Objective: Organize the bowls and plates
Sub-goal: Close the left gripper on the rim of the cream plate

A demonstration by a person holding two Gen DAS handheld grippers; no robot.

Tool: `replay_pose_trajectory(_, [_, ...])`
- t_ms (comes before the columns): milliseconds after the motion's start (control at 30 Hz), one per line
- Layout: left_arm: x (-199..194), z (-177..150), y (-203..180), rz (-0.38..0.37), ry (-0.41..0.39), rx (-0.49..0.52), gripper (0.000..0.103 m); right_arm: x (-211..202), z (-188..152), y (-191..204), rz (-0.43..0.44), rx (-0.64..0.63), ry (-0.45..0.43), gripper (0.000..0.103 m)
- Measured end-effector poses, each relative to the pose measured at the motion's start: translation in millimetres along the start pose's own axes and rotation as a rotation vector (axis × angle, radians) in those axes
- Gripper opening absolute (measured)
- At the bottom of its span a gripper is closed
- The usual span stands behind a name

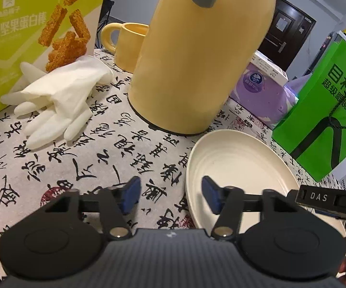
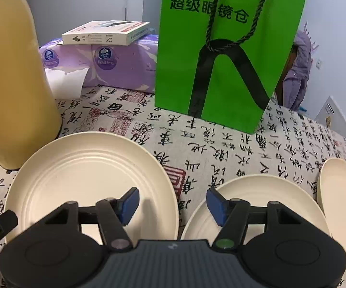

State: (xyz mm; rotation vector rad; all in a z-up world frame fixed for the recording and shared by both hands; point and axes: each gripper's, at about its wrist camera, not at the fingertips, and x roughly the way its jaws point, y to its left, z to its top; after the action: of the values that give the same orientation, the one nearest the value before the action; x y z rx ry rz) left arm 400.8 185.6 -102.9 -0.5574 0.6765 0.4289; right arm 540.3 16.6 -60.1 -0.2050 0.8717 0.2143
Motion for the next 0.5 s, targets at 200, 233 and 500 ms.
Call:
replay_pose_trajectory(200, [3.7,-3.8,-3.6,-0.018,0.019,0.025,0.029,3.1,-0.1,5.1,0.036,-0.019,0.005,0.038])
replay_pose_trajectory(233, [3.9,-4.0,-3.4,-0.021,0.02,0.023,0.026,4.4,-0.4,6.0,0.043,-0.019,0.01,0.034])
replay_pose_trajectory(500, [7.0,-4.9,-6.3,-0.053,0.037,0.036,0.014,6.1,-3.3,9.6,0.015,-0.042,0.015,0.023])
